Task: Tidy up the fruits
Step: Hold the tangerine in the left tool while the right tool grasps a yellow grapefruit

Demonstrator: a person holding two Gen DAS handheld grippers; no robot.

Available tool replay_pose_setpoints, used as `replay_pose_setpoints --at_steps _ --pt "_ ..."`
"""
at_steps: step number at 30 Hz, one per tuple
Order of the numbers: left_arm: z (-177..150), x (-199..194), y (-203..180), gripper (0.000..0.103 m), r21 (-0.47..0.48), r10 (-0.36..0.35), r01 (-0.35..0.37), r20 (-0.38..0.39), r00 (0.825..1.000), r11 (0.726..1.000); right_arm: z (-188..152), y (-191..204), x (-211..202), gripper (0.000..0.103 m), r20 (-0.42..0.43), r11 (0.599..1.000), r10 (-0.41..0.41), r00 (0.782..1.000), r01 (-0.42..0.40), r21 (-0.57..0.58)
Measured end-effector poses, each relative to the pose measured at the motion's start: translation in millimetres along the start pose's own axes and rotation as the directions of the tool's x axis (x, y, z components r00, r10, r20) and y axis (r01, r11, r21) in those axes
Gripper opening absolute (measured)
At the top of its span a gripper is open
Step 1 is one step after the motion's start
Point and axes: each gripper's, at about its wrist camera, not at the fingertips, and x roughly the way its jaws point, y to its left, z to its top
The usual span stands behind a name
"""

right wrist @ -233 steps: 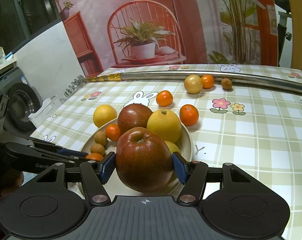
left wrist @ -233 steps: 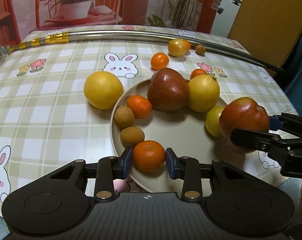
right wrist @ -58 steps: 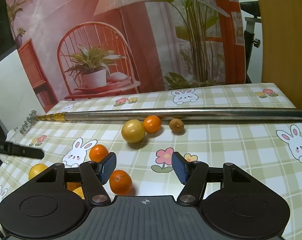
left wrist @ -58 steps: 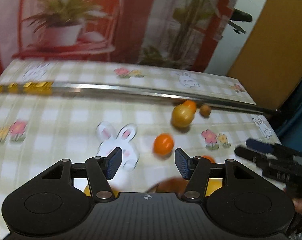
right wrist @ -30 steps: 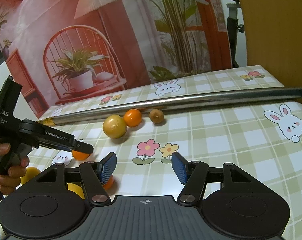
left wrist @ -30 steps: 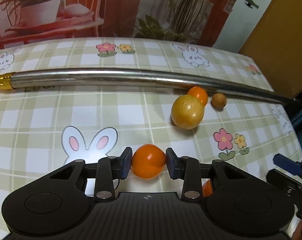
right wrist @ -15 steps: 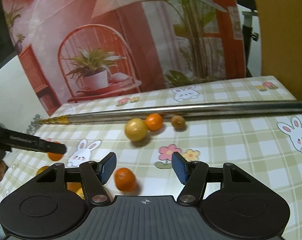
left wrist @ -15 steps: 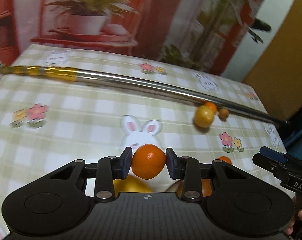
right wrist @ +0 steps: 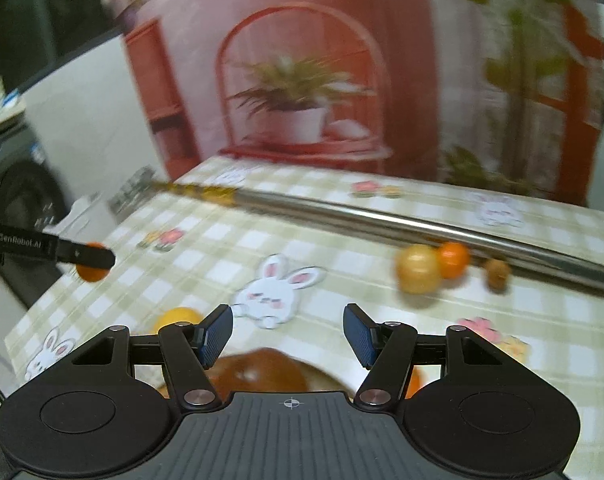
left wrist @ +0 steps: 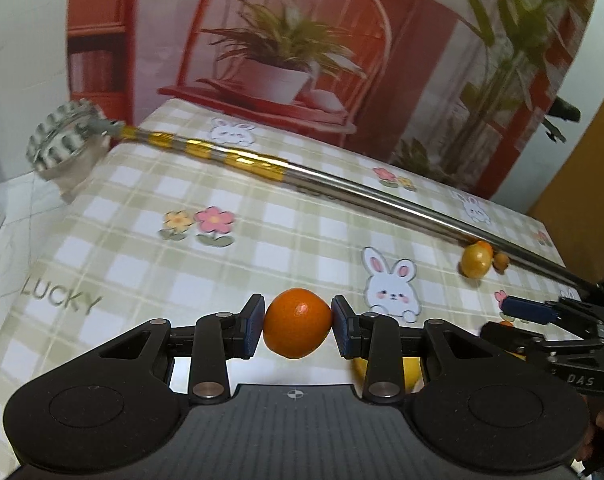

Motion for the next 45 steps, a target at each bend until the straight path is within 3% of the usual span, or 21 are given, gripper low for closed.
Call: replay_pose_setpoints --at_steps 7,13,26,37,45 --pt "-14 -3 21 0.038 -0.024 0.024 -0.024 0.004 1.000 0.999 16 55 39 0.058 -0.103 0.990 0.071 0.992 -0.082 -0.114" --pt "-20 -3 33 0.038 -0.036 0.024 -0.023 0.010 1.000 0.999 16 86 70 0.058 -0.198 0.978 0.070 0.978 -0.107 -0.182" --pt "-24 -5 34 0.038 -0.033 0.001 0.000 0.019 1.000 0.999 13 90 97 0.056 -0.307 0.985 0.053 0.950 -0.101 -0.141" --pt "-23 -6 30 0.038 -0.013 -0.007 0.007 0.011 1.000 1.000 5 84 98 0.051 -0.313 0.988 0.056 0.948 -0.098 -0.121" --pt "-23 -13 19 0.038 0.014 -0.012 0.012 0.013 1.000 1.000 12 76 74 0.051 -0.221 0.993 0.087 0.971 -0.104 -0.064"
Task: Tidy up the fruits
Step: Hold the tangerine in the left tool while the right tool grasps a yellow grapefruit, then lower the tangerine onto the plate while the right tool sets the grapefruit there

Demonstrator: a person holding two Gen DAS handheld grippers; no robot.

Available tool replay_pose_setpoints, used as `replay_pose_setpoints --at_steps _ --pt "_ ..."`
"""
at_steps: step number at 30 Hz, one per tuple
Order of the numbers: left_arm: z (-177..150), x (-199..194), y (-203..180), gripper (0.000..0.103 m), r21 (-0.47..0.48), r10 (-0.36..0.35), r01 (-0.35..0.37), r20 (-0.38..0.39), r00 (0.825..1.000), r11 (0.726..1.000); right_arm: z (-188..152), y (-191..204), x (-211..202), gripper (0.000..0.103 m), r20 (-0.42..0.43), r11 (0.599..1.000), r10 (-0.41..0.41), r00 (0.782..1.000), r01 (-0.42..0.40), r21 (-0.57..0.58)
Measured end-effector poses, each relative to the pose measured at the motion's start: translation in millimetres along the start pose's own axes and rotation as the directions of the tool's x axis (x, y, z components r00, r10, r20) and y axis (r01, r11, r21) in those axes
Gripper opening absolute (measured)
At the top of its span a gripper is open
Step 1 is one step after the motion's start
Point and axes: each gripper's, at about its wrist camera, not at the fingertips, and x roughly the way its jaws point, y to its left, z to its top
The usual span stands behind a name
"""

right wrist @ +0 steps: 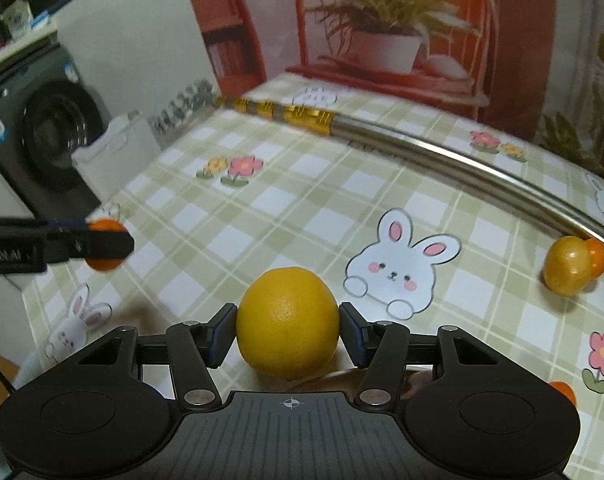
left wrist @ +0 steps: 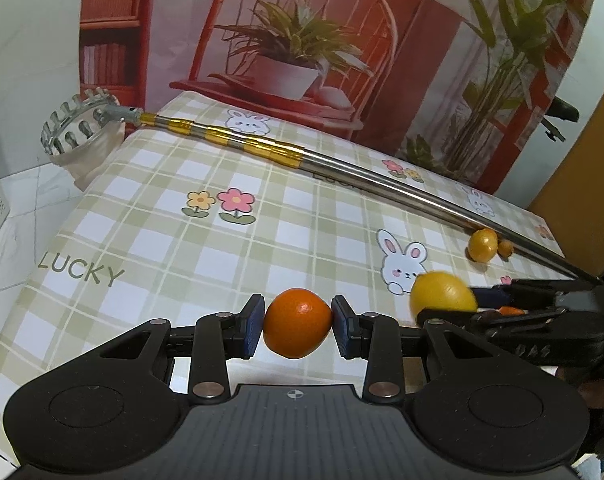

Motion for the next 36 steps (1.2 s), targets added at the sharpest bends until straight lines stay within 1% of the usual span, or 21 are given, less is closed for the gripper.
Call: replay_pose_setpoints --at_steps 4,7,13,17,20,24,27,30,33,36 --pt "0 -6 -14 0.038 0.022 -0.015 0.015 0.004 1.000 1.000 -2 -10 -24 0.051 0.069 0.999 0.005 0.998 -0.008 0.045" --pt "-1 -10 -27 0.038 0.048 -0.028 0.028 0.003 1.000 0.998 -7 -19 -47 0.051 0.128 0.997 -0.003 0.992 -0.007 0.078" --pt "-8 -15 -55 0.038 0.084 -0.063 0.064 -0.011 0.998 0.994 -31 -38 -94 0.051 0.224 0.992 -0.054 0.973 0.026 0.127" --pt "-22 -17 -75 0.038 0.102 -0.090 0.094 -0.036 0.995 0.990 -57 -47 -120 0.051 0.266 0.985 -0.109 0.958 0.068 0.161" --pt "-34 -17 -87 0.038 0.117 -0.107 0.114 -0.062 0.992 0.987 -79 -54 -133 0.051 0.273 0.977 -0.124 0.954 0.069 0.202" --pt "-52 -19 -103 0.038 0.153 -0.110 0.123 -0.091 0.990 0.981 -110 -63 -140 0.051 0.256 0.961 -0.101 0.961 0.028 0.274" --pt "-64 -21 -114 0.038 0.185 -0.105 0.121 -0.094 0.990 0.975 -128 -61 -142 0.051 0.242 0.959 -0.117 0.963 0.046 0.279" --pt "-76 -21 -127 0.038 0.225 -0.098 0.118 -0.098 0.990 0.967 -141 -60 -145 0.051 0.239 0.957 -0.115 0.964 0.043 0.287" --pt "-86 -20 -133 0.038 0.226 -0.106 0.131 -0.121 0.987 0.965 -151 -54 -151 0.051 0.252 0.962 -0.124 0.960 0.055 0.268" --pt "-93 -17 -135 0.038 0.227 -0.103 0.133 -0.140 0.985 0.965 -159 -48 -153 0.051 0.252 0.969 -0.114 0.961 0.051 0.242"
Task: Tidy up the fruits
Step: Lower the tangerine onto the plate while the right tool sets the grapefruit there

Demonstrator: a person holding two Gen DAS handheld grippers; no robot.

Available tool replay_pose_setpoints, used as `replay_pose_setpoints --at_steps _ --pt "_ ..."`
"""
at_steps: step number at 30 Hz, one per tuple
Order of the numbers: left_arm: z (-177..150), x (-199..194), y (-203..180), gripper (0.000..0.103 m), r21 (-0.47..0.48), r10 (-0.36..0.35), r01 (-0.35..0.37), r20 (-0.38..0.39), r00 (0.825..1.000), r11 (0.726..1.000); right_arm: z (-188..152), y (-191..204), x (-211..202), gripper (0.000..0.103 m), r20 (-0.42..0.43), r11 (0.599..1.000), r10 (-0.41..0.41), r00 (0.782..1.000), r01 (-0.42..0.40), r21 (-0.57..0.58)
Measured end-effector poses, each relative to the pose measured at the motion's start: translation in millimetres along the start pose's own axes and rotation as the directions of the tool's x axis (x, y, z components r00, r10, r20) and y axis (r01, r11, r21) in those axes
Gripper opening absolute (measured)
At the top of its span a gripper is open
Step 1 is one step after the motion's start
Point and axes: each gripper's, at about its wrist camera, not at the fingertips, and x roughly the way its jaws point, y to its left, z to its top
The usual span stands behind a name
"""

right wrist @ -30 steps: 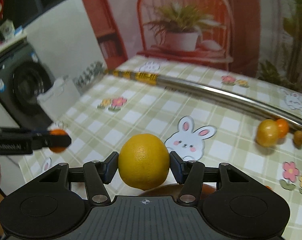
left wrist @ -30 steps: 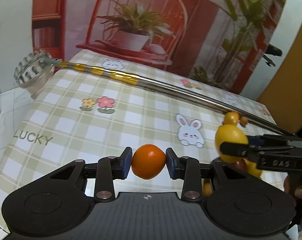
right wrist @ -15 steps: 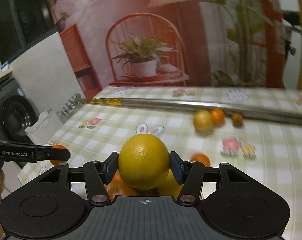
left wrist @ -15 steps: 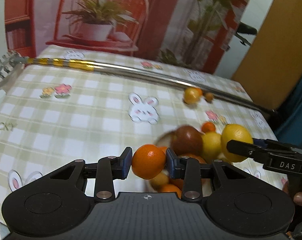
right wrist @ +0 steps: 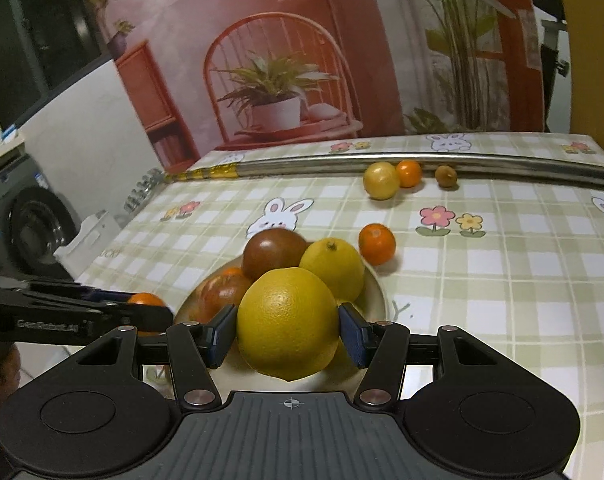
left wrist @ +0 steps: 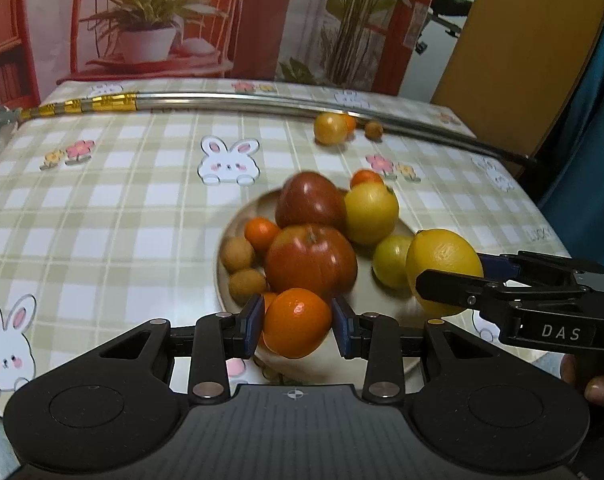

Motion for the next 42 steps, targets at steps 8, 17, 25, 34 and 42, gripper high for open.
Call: replay_pose_setpoints --at_steps 8,17,25,34,42 --pt "-8 9 -12 0.038 0.058 -0.013 0.015 -0.030 0.999 0.998 -12 -3 3 0.051 -0.042 0.999 0.016 0.999 -0.015 0.031" --pt "-11 19 -9 0.038 0.056 -0.026 0.030 -0.058 0.998 0.998 -18 9 17 0.051 -0.093 0.999 0.005 0.996 -0.009 -0.038" --pt "-12 22 -12 0.038 0.075 -0.023 0.028 -0.061 0.998 0.997 -20 3 23 0.051 -0.110 1.000 -0.002 0.994 0.001 -0.011" --pt "-13 23 -12 0.039 0.075 -0.022 0.027 -0.068 0.997 0.997 -20 2 20 0.054 -0.093 1.000 -0.005 0.996 0.005 -0.002" --pt "-13 21 -9 0.039 0.061 -0.017 0.021 -0.061 0.998 0.998 -19 1 18 0.054 -0.079 1.000 -0.023 0.997 0.023 -0.006"
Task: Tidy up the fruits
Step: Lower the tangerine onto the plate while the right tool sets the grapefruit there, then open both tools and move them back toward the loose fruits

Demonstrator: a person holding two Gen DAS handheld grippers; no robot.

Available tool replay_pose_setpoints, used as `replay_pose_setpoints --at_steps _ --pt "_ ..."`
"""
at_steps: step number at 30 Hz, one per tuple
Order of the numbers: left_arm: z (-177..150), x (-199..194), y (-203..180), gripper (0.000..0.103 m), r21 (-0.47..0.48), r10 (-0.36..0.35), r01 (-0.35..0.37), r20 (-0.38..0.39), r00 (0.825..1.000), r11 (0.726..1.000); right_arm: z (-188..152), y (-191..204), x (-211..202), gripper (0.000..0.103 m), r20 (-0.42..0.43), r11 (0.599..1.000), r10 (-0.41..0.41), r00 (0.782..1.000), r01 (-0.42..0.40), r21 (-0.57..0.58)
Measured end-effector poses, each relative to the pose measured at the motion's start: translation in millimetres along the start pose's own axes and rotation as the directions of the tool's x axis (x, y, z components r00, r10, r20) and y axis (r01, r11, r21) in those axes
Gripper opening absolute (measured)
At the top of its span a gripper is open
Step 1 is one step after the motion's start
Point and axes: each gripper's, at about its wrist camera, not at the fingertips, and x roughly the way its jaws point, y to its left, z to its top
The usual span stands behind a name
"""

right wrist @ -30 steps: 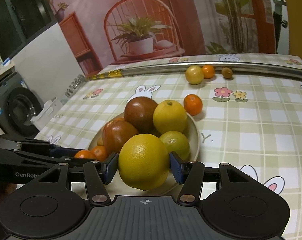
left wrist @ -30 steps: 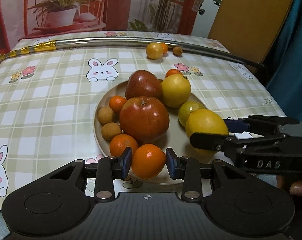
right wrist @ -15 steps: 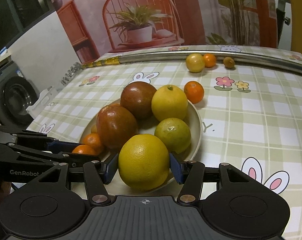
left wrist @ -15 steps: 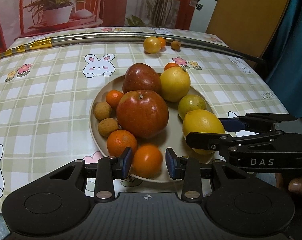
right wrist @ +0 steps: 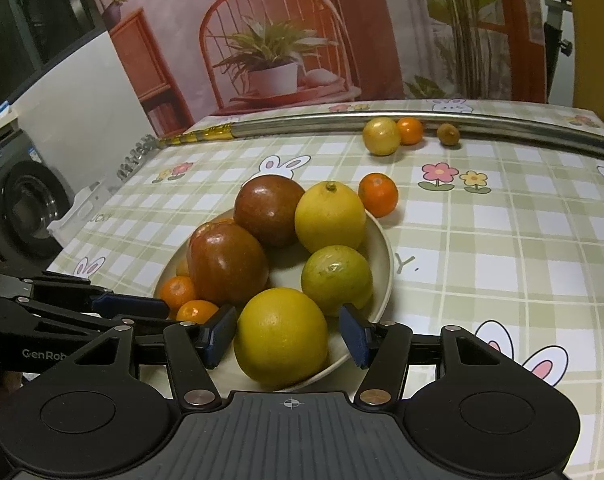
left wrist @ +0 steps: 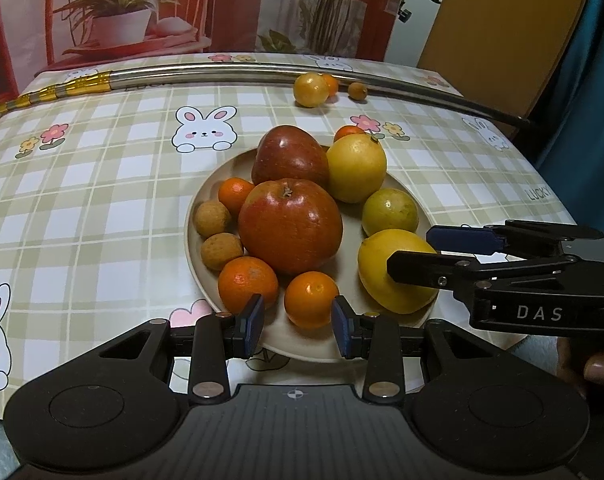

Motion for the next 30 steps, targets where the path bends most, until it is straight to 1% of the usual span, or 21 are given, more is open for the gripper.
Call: replay_pose_setpoints --at_steps 22,27,30 --pt "0 -11 1 0.039 -0.008 0.032 -0.031 0.050 0.998 0.999 1 0 -5 0.054 0.024 1.000 -0.014 1.000 0.014 -0.014" --pt "8 -18 6 0.039 0.001 0.057 -0.058 0.080 0.995 0.998 3 -2 -11 0.054 0.044 0.999 -0.024 0.999 0.025 -0.023" --pt "18 -26 10 0.039 0.019 0.078 -0.080 0.108 0.991 0.997 9 -5 -16 0.054 0.063 0.999 -0.027 0.998 0.029 -0.026"
